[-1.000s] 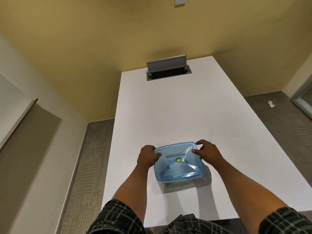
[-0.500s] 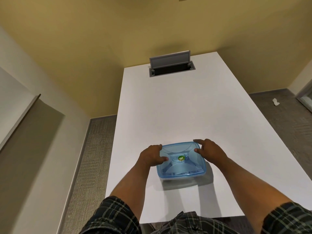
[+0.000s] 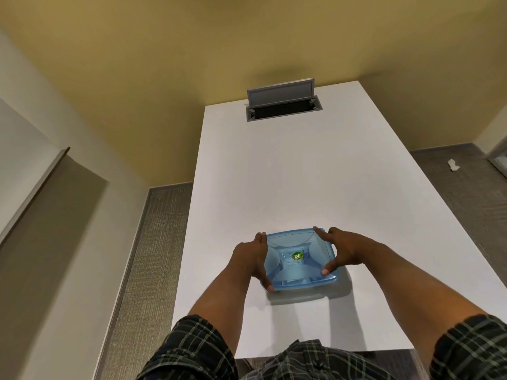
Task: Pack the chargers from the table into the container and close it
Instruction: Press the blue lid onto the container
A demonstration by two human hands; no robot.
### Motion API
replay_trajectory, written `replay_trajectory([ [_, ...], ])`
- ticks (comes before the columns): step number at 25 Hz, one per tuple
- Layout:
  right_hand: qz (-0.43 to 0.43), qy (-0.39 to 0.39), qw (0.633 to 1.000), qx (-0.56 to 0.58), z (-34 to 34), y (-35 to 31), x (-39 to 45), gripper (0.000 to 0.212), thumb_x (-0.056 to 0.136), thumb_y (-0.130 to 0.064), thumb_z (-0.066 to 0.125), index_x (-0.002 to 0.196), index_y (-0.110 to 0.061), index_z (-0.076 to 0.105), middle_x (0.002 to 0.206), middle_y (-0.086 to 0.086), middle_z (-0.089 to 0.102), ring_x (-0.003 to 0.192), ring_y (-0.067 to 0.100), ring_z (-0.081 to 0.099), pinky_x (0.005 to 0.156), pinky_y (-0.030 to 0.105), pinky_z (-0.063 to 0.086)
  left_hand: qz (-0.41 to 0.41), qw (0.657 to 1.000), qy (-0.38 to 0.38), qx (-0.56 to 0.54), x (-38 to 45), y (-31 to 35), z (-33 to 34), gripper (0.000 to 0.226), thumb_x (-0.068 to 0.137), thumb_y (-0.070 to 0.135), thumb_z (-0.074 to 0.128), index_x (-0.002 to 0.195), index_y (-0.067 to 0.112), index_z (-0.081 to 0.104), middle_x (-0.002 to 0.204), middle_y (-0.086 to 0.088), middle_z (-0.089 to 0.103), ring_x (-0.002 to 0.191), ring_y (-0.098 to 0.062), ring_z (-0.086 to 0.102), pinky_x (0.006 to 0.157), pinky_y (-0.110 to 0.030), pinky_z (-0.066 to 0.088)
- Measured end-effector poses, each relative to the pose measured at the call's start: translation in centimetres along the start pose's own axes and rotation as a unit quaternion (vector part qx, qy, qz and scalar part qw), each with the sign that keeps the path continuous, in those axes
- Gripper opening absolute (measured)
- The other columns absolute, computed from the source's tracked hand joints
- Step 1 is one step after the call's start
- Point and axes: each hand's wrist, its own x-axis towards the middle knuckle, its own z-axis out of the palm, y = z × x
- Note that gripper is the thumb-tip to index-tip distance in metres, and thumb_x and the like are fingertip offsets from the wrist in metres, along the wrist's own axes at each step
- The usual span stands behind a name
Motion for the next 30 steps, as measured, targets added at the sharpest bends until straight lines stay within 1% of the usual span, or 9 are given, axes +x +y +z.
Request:
replay_trajectory([
  [4, 0.004, -0.037, 0.998, -0.045, -0.6, -0.5, 0.4, 0.153, 0.046, -0.071, 0.086, 0.155, -0.031, -0.013, 0.149, 0.004, 0.034, 0.131, 0.027, 0.045, 0.106, 0.04, 0.042, 0.008, 0.999, 0.039, 0.032, -0.3, 0.1, 0.5, 0.162, 0.041, 0.068, 0.09, 0.157, 0.002, -0.002, 0.16, -0.008, 0.027, 0.116, -0.034, 0.062, 0.093, -0.042, 0.054],
  [7, 0.003, -0.056, 0.996, -0.068, -1.1, -0.9, 0.4, 0.157, 0.045, -0.069, 0.087, 0.154, -0.027, -0.017, 0.155, 0.004, 0.027, 0.135, 0.028, 0.042, 0.108, 0.042, 0.04, 0.006, 0.998, 0.043, 0.041, -0.3, 0.4, 0.2, 0.164, 0.039, 0.068, 0.091, 0.157, 0.0, 0.0, 0.155, -0.01, 0.035, 0.114, -0.032, 0.063, 0.09, -0.04, 0.054],
  [10, 0.001, -0.059, 0.994, -0.093, -1.2, -1.0, 0.1, 0.157, 0.046, -0.072, 0.085, 0.154, -0.026, -0.02, 0.159, 0.003, 0.022, 0.135, 0.028, 0.044, 0.107, 0.042, 0.04, -0.003, 0.998, 0.041, 0.04, -0.3, 0.6, 0.0, 0.163, 0.037, 0.065, 0.093, 0.156, -0.002, 0.003, 0.147, -0.01, 0.043, 0.109, -0.031, 0.065, 0.086, -0.038, 0.054],
  [14, -0.007, -0.052, 0.993, -0.11, -1.0, -0.9, -0.4, 0.154, 0.049, -0.077, 0.08, 0.153, -0.026, -0.022, 0.161, 0.002, 0.018, 0.129, 0.028, 0.049, 0.101, 0.039, 0.042, -0.004, 0.998, 0.03, 0.05, -0.3, 0.9, -0.4, 0.161, 0.04, 0.063, 0.093, 0.156, -0.003, 0.003, 0.151, -0.011, 0.039, 0.114, -0.031, 0.064, 0.089, -0.038, 0.052],
  [17, -0.011, -0.04, 0.992, -0.117, -1.0, -0.7, -0.7, 0.154, 0.048, -0.079, 0.078, 0.153, -0.026, -0.022, 0.159, 0.0, 0.021, 0.126, 0.027, 0.052, 0.096, 0.037, 0.043, -0.001, 0.998, 0.035, 0.057, -0.3, 1.1, -0.5, 0.159, 0.04, 0.064, 0.093, 0.155, -0.002, 0.006, 0.149, -0.011, 0.041, 0.111, -0.03, 0.064, 0.089, -0.038, 0.053],
  [20, -0.012, -0.03, 0.991, -0.128, -0.9, -0.6, -0.6, 0.153, 0.048, -0.08, 0.078, 0.154, -0.026, -0.019, 0.156, -0.001, 0.027, 0.124, 0.025, 0.052, 0.092, 0.037, 0.043, 0.0, 0.998, 0.034, 0.054, -0.3, 1.0, -0.4, 0.161, 0.038, 0.065, 0.093, 0.156, -0.002, 0.004, 0.147, -0.01, 0.042, 0.109, -0.031, 0.065, 0.089, -0.04, 0.055],
  [25, 0.001, -0.042, 0.994, -0.1, -1.1, -1.2, -0.1, 0.152, 0.05, -0.064, 0.089, 0.155, -0.02, -0.011, 0.152, 0.0, 0.033, 0.13, 0.024, 0.047, 0.1, 0.038, 0.041, -0.002, 0.999, 0.029, 0.028, -0.2, 0.7, -0.2, 0.162, 0.036, 0.065, 0.093, 0.157, 0.004, 0.003, 0.148, -0.008, 0.04, 0.111, -0.032, 0.064, 0.092, -0.042, 0.055],
  [28, 0.012, -0.044, 0.995, -0.087, -1.2, -1.5, -0.1, 0.154, 0.049, -0.062, 0.09, 0.155, -0.018, -0.013, 0.155, 0.002, 0.029, 0.135, 0.025, 0.043, 0.105, 0.04, 0.04, 0.001, 0.999, 0.035, 0.034, -0.3, 0.7, -0.1, 0.161, 0.039, 0.064, 0.093, 0.157, 0.003, 0.001, 0.148, -0.008, 0.038, 0.111, -0.033, 0.063, 0.093, -0.042, 0.053],
  [30, 0.012, -0.037, 0.996, -0.077, -1.4, -1.8, -0.5, 0.153, 0.05, -0.061, 0.091, 0.155, -0.019, -0.012, 0.154, 0.001, 0.031, 0.136, 0.024, 0.043, 0.105, 0.04, 0.04, 0.001, 0.999, 0.041, 0.034, -0.5, 0.7, 0.2, 0.16, 0.042, 0.063, 0.093, 0.157, 0.003, 0.0, 0.151, -0.008, 0.035, 0.116, -0.032, 0.06, 0.096, -0.041, 0.05],
])
